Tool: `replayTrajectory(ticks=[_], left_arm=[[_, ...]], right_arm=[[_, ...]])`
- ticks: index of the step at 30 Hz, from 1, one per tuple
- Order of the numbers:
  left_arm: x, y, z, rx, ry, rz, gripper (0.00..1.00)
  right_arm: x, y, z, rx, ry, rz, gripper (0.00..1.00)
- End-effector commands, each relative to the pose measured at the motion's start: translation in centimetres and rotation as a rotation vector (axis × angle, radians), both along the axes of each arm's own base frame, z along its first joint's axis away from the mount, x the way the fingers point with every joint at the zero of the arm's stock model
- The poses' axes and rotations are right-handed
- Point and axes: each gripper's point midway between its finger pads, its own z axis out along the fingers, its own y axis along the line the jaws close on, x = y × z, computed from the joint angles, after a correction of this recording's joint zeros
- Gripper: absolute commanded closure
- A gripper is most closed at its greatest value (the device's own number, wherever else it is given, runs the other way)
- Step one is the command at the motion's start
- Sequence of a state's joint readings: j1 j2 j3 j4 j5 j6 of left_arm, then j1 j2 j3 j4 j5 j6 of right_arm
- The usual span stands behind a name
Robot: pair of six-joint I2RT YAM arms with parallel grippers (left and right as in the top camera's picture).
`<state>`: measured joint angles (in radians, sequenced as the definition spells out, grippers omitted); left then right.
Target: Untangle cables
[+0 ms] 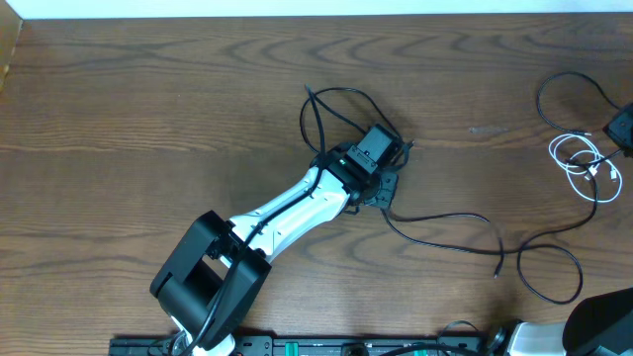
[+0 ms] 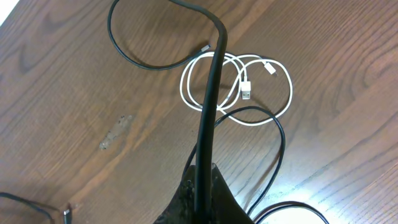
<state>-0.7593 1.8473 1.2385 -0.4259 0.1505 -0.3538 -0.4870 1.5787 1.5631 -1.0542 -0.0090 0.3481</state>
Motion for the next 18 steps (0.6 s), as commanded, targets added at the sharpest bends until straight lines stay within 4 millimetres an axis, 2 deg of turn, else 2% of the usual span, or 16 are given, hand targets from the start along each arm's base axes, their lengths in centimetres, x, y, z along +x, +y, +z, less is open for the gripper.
replayTrajectory(ticks=[1, 2, 3, 5, 6, 9, 10, 11, 13, 14, 15, 17, 18], left_arm=[[1.7, 2.0, 0.6, 0.068, -0.067, 0.026, 0.93], [2.5, 3.1, 1.7, 0.076, -0.094, 0.06, 0.93], [3.8, 5.2, 4.0, 0.074, -0.134, 0.118, 0.93], [5.1, 8.4, 7.3, 0.046, -0.178, 0.202, 0.93], [6.3, 12.3, 10.3, 0.022, -0.218, 0.302, 0.93], [6.9, 16.7, 12.3, -0.001, -0.226, 0.422, 0.93], [6.8, 17.5, 12.4, -0.022, -0.2, 0.454, 0.92], [6.4, 17.5, 12.1, -0.047, -0.16, 0.451, 0.92], [5.8, 17.4, 11.1, -0.043, -0.112, 0.441, 0.92], [5.2, 17.3, 10.2, -0.021, -0.076, 0.433, 0.92], [4.8, 17.3, 9.5, -0.004, -0.047, 0.428, 0.92], [4.1, 17.2, 8.4, 0.025, -0.002, 0.419, 0.92], [3.5, 17.5, 7.5, 0.053, 0.035, 0.419, 0.92]], right_arm=[[0.1, 0.3, -0.1, 0.002, 0.002, 0.02, 0.98], [0.2, 0.2, -0.1, -0.002, -0.001, 0.025, 0.99], [0.4, 0.1, -0.1, -0.012, -0.004, 0.037, 0.99], [0.5, -0.7, 0.0, -0.052, 0.002, 0.022, 0.99], [-0.1, -1.9, 0.1, -0.116, 0.032, -0.018, 0.99], [-1.1, -3.0, 0.1, -0.168, 0.077, -0.057, 0.94], [-1.1, -2.9, 0.0, -0.161, 0.074, -0.059, 0.82], [-0.6, -2.2, 0.0, -0.128, 0.055, -0.036, 0.63], [-0.1, -1.1, -0.2, -0.087, 0.036, 0.009, 0.45], [0.3, 0.2, -0.4, -0.042, 0.026, 0.045, 0.3], [0.6, 1.7, -0.6, -0.001, 0.022, 0.105, 0.24], [1.8, 5.4, -0.5, 0.066, -0.014, 0.324, 0.23], [2.1, 9.3, -0.3, 0.132, -0.041, 0.53, 0.22]])
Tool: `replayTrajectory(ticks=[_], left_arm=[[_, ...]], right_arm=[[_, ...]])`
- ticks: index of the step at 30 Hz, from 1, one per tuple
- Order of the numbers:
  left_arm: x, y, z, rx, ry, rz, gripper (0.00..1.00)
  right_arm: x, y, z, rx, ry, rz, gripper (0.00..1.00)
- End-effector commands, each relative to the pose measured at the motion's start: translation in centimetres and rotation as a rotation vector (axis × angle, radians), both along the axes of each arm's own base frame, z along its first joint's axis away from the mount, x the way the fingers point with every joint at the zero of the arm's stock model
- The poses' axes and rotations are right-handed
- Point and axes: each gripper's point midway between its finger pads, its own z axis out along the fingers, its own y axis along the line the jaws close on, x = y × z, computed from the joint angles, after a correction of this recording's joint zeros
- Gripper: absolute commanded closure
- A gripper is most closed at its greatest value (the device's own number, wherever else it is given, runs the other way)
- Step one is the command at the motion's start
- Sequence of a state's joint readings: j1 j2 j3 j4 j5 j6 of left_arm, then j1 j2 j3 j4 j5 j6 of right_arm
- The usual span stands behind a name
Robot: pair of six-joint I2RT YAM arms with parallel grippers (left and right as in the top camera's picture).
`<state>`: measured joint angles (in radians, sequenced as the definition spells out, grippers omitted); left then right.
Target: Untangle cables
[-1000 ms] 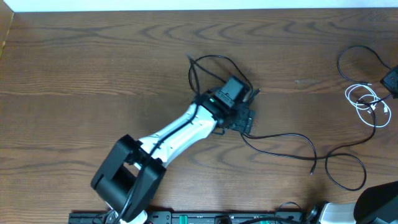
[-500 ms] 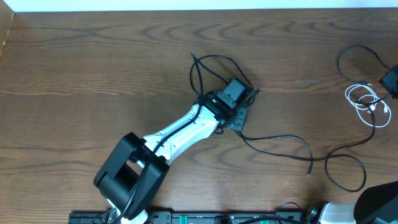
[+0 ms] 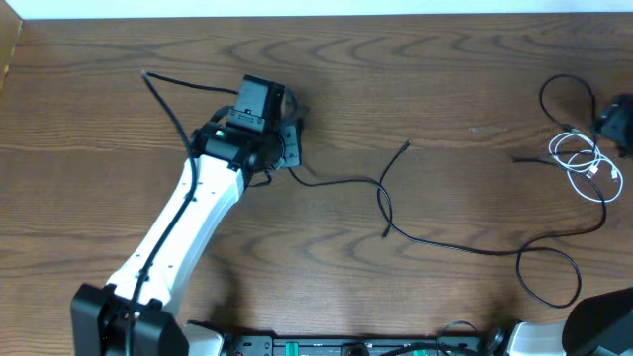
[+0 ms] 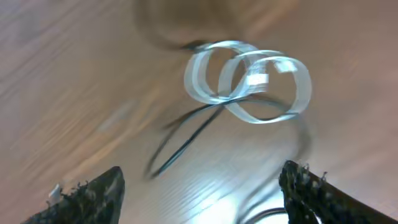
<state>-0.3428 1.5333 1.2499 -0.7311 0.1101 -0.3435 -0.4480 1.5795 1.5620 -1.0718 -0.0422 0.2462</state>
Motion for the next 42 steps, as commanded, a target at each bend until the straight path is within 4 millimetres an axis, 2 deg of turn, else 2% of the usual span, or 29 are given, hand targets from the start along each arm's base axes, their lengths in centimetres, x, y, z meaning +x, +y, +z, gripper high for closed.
replayTrajectory(ticks=[1, 2, 3, 5, 7, 9, 10, 11, 12, 13, 15, 17, 18, 19, 20, 23, 25, 26, 27, 30, 31, 34, 37, 40, 42], left_arm=[[-1.4, 0.1, -2.5, 0.03, 0.115, -0.004, 0.92], [-1.6, 0.1, -3.0, 0.038, 0.135, -0.006, 0.92], [-1.8, 0.2, -4.0, 0.05, 0.168, -0.006, 0.92], [-1.9, 0.3, -4.5, 0.059, 0.185, -0.005, 0.92], [-1.3, 0.1, -3.3, 0.048, 0.142, -0.015, 0.93], [-0.6, -0.2, -1.4, 0.025, 0.08, -0.014, 0.93], [0.2, -0.8, 0.9, -0.025, 0.006, -0.014, 0.93], [1.0, -2.6, 4.9, -0.163, -0.108, -0.025, 0.93], [1.3, -3.5, 7.2, -0.24, -0.171, -0.034, 0.92], [1.5, -4.0, 8.8, -0.286, -0.217, -0.036, 0.93], [2.3, -4.3, 14.6, -0.394, -0.405, -0.014, 0.92], [3.3, -3.1, 17.4, -0.378, -0.534, 0.035, 0.92], [3.8, -2.1, 18.0, -0.345, -0.578, 0.082, 0.92], [4.2, -0.4, 17.9, -0.27, -0.605, 0.149, 0.92], [4.2, 0.5, 17.2, -0.227, -0.593, 0.184, 0.92], [4.3, 0.3, 17.2, -0.302, -0.566, 0.254, 0.92], [4.2, 0.7, 16.5, -0.265, -0.554, 0.25, 0.92], [3.9, 1.2, 14.8, -0.2, -0.509, 0.244, 0.92], [3.1, 1.5, 11.9, -0.126, -0.408, 0.219, 0.92], [-0.5, 2.8, 4.2, 0.035, -0.083, 0.208, 0.92], [-1.1, 3.0, 3.2, 0.055, -0.039, 0.206, 0.92], [-3.0, 3.7, -1.4, 0.147, 0.15, 0.198, 0.92], [-3.4, 3.9, -4.5, 0.207, 0.252, 0.183, 0.92], [-3.3, 5.7, -5.3, 0.315, 0.257, 0.21, 0.92], [-3.3, 5.7, -5.3, 0.315, 0.257, 0.21, 0.92]], right_arm=[[1.3, 9.9, -0.1, 0.186, -0.044, 0.502, 0.2], [0.8, 11.8, -0.3, 0.204, -0.021, 0.579, 0.19], [-0.3, 14.9, -1.1, 0.209, 0.039, 0.701, 0.17], [-0.9, 17.8, -2.5, 0.196, 0.089, 0.803, 0.17], [-1.7, 19.7, -5.0, 0.15, 0.16, 0.868, 0.17], [-2.1, 21.0, -6.5, 0.149, 0.178, 0.907, 0.17], [-2.5, 21.9, -7.8, 0.151, 0.188, 0.933, 0.18], [-2.8, 22.7, -9.1, 0.159, 0.196, 0.937, 0.18], [-3.0, 23.1, -9.8, 0.161, 0.198, 0.944, 0.18], [-3.2, 23.4, -10.4, 0.164, 0.204, 0.948, 0.18], [-4.2, 24.0, -11.6, 0.172, 0.233, 0.97, 0.16], [-4.7, 24.4, -12.1, 0.177, 0.249, 0.982, 0.18], [-5.0, 24.7, -12.4, 0.178, 0.256, 0.991, 0.2], [-5.3, 25.1, -13.0, 0.177, 0.258, 1.006, 0.24], [-5.7, 25.6, -13.5, 0.176, 0.263, 1.022, 0.24], [-6.7, 27.8, -15.6, 0.16, 0.251, 1.102, 0.22], [-7.5, 30.0, -16.5, 0.144, 0.235, 1.18, 0.21], [-7.9, 31.5, -16.8, 0.128, 0.216, 1.237, 0.2], [-7.8, 32.8, -16.9, 0.089, 0.191, 1.28, 0.21], [-6.4, 34.8, -16.7, -0.035, 0.116, 1.267, 0.25], [-6.3, 35.3, -16.6, -0.041, 0.1, 1.263, 0.25], [-6.3, 36.8, -16.4, -0.081, 0.061, 1.267, 0.26], [-6.6, 36.6, -16.8, -0.118, 0.075, 1.234, 0.27], [-6.7, 36.3, -17.4, -0.115, 0.076, 1.203, 0.28], [-6.7, 36.3, -17.9, -0.101, 0.065, 1.173, 0.29]])
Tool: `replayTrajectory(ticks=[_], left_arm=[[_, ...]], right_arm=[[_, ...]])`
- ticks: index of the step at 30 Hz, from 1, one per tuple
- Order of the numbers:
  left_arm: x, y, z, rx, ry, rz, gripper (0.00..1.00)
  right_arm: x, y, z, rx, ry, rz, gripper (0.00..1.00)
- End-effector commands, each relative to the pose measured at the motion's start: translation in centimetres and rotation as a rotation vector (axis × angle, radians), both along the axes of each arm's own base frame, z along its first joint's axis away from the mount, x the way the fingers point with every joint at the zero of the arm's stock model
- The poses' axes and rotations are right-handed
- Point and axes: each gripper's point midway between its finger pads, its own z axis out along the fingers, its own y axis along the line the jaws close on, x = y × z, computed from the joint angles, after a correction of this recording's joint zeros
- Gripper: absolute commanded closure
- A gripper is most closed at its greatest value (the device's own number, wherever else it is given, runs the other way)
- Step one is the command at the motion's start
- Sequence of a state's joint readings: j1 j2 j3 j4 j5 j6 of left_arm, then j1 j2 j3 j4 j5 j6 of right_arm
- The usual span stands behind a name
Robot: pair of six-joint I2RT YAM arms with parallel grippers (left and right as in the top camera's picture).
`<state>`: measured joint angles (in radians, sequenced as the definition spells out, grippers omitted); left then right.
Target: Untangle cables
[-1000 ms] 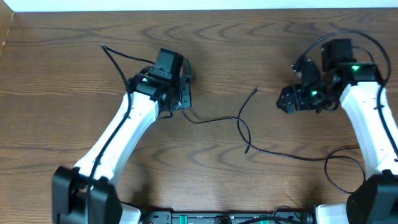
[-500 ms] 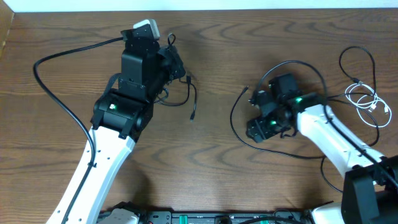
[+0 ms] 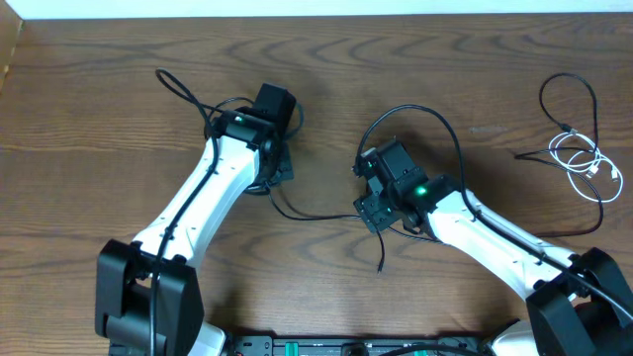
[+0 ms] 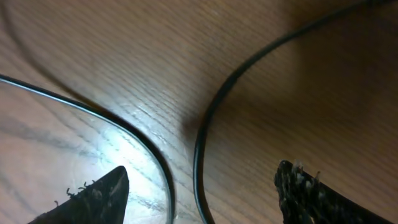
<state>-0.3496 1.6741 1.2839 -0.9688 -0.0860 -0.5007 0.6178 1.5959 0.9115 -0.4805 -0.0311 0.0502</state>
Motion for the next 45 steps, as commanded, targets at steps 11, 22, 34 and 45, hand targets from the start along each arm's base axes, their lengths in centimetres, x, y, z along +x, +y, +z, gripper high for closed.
replayTrajectory(ticks=[11, 22, 34, 45], left_arm=[[-0.2, 1.0, -0.2, 0.059, 0.004, -0.004, 0.92], [-0.2, 1.0, -0.2, 0.059, 0.004, -0.004, 0.93], [-0.2, 1.0, -0.2, 0.059, 0.005, -0.004, 0.92], [-0.3, 1.0, -0.2, 0.059, 0.007, 0.0, 0.93]], right_arm=[[0.3, -1.5, -3.4, 0.03, -0.037, -0.239, 0.43], [-0.4, -1.3, -5.9, 0.008, 0.024, -0.246, 0.98], [12.1, -16.0, 15.7, -0.093, -0.326, -0.559, 0.99], [11.2, -41.2, 20.3, -0.156, -0.463, -1.163, 0.94]])
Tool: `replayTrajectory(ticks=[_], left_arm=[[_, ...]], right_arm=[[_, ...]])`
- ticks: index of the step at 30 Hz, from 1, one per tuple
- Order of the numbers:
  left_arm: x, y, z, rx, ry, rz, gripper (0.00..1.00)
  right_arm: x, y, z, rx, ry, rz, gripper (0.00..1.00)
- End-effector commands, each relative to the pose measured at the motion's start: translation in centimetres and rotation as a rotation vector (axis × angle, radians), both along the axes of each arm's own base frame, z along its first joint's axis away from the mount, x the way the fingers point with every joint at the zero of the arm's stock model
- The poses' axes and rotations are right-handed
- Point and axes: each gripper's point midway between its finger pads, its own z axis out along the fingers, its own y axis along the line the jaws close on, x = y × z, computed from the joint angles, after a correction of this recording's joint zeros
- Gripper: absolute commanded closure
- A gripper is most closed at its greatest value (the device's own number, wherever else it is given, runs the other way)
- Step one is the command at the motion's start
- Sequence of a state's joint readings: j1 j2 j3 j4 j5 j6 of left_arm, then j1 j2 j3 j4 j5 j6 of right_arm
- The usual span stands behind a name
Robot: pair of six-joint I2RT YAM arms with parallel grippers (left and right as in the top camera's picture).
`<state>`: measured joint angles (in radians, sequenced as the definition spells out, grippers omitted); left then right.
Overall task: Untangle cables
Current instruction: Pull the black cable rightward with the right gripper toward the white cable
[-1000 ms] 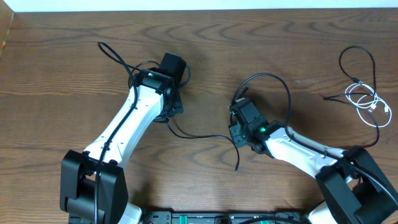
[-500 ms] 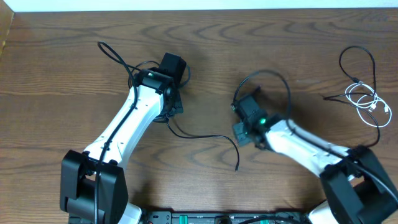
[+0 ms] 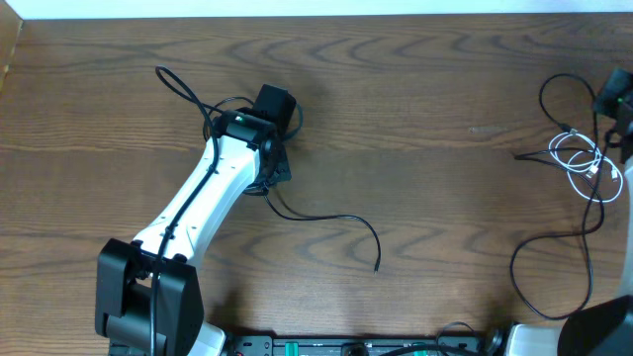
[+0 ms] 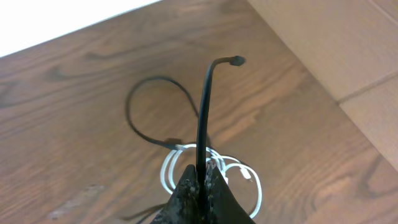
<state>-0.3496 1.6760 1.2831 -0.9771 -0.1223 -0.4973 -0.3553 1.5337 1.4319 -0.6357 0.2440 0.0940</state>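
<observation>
One black cable (image 3: pixel 326 218) is bunched round my left gripper (image 3: pixel 272 170), which looks shut on it at upper left of centre; a loop reaches up-left and its free tail ends near the table's middle. At the far right edge my right gripper (image 3: pixel 615 99) is shut on a second black cable (image 3: pixel 514 267). In the right wrist view that cable (image 4: pixel 203 112) rises straight out of the shut right gripper (image 4: pixel 202 169) to a bent plug end. Below it lies a coiled white cable (image 4: pixel 249 180), also visible from overhead as the white cable (image 3: pixel 582 158).
A pale floor strip (image 4: pixel 336 43) lies beyond the table's right edge. A white band (image 3: pixel 297 8) runs along the far edge. The arms' mounting rail (image 3: pixel 346 346) sits at the near edge. A black loop (image 3: pixel 566 81) lies near the white coil.
My right gripper was open at the table's middle beside the crossing black cables. Now it is at the far right edge, shut on one black cable, which lies apart from the left one. Left arm unmoved.
First my left gripper was at the tangle in the middle while the right held a cable at the right. Then the left had moved upper left with a black cable and the right was open. The right then stood at the middle, and now holds its cable at the right.
</observation>
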Motion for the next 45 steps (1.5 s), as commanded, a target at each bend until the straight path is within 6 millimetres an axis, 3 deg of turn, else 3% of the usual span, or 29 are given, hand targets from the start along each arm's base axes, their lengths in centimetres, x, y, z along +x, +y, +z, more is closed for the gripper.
replayTrajectory(ticks=[1, 3, 4, 6, 8, 10, 11, 13, 18, 19, 21, 25, 27, 30, 31, 32, 33, 35, 37, 40, 42, 43, 45], left_arm=[[-0.3, 0.4, -0.2, 0.021, 0.009, -0.002, 0.92], [-0.3, 0.4, -0.2, 0.021, 0.009, -0.002, 0.92], [-0.3, 0.4, -0.2, 0.021, 0.009, -0.001, 0.92], [-0.3, 0.4, -0.2, 0.021, 0.009, -0.002, 0.92], [-0.3, 0.4, -0.2, 0.021, 0.009, -0.002, 0.92], [-0.3, 0.4, -0.2, 0.021, 0.009, -0.002, 0.92], [-0.3, 0.4, -0.2, 0.021, 0.009, -0.002, 0.92], [-0.3, 0.4, -0.2, 0.021, 0.009, -0.002, 0.92], [-0.4, 0.4, -0.2, 0.023, 0.013, -0.002, 0.92], [-0.4, 0.4, -0.2, 0.023, 0.013, -0.002, 0.92], [-0.3, 0.4, -0.2, 0.023, 0.012, -0.002, 0.92], [-0.4, 0.4, -0.2, 0.022, 0.013, -0.002, 0.92], [-0.4, 0.4, -0.2, 0.022, 0.014, -0.002, 0.92], [-0.4, 0.4, -0.2, 0.023, 0.016, -0.002, 0.92], [-0.4, 0.4, -0.2, 0.023, 0.016, -0.002, 0.92], [-0.5, 0.4, -0.2, 0.023, 0.017, -0.002, 0.92], [-0.5, 0.4, -0.2, 0.023, 0.017, -0.002, 0.92], [-0.5, 0.4, -0.3, 0.02, 0.018, -0.002, 0.92], [-0.5, 0.1, -0.3, 0.003, 0.023, -0.004, 0.92], [-0.4, 0.0, -0.3, 0.001, 0.017, -0.004, 0.92], [-0.4, 0.0, -0.3, 0.001, 0.017, -0.004, 0.92], [-0.4, 0.0, -0.3, 0.0, 0.016, -0.004, 0.92], [-0.4, 0.0, -0.3, 0.001, 0.016, -0.004, 0.92]], right_arm=[[-0.2, -1.8, -1.1, 0.016, 0.026, -0.023, 0.71], [0.0, -1.4, -1.5, 0.042, 0.03, -0.003, 0.52], [-0.2, -0.3, -2.2, 0.094, 0.05, 0.039, 0.38], [-1.1, 1.0, -3.4, 0.157, 0.105, 0.069, 0.31], [-6.7, 4.4, -7.2, 0.345, 0.352, 0.053, 0.26], [-9.9, 5.5, -8.5, 0.414, 0.473, -0.009, 0.21], [-11.6, 6.2, -9.6, 0.452, 0.54, -0.03, 0.01], [-13.6, 7.0, -12.5, 0.508, 0.606, -0.092, 0.01], [-15.0, 7.8, -17.3, 0.625, 0.591, -0.146, 0.01], [-15.8, 7.1, -19.0, 0.632, 0.576, -0.221, 0.01], [-16.3, 6.0, -20.3, 0.602, 0.553, -0.285, 0.01], [-17.4, 5.1, -22.5, 0.565, 0.522, -0.398, 0.12], [-18.1, 5.1, -24.6, 0.563, 0.484, -0.459, 0.25], [-18.8, 5.5, -26.0, 0.569, 0.467, -0.482, 0.28], [-18.9, 5.5, -26.2, 0.569, 0.465, -0.482, 0.34], [-18.8, 5.5, -26.2, 0.567, 0.462, -0.481, 0.47], [-18.7, 5.5, -26.2, 0.567, 0.459, -0.48, 0.7], [-18.0, 5.2, -25.7, 0.558, 0.446, -0.457, 0.91], [-17.0, 4.9, -24.2, 0.555, 0.43, -0.418, 0.99], [-13.6, 3.4, -18.2, 0.504, 0.361, -0.313, 0.99], [-12.5, 2.8, -15.1, 0.487, 0.323, -0.303, 0.99], [-11.2, 2.1, -12.0, 0.462, 0.271, -0.288, 0.99], [-8.9, 0.6, -8.0, 0.397, 0.172, -0.254, 0.99]])
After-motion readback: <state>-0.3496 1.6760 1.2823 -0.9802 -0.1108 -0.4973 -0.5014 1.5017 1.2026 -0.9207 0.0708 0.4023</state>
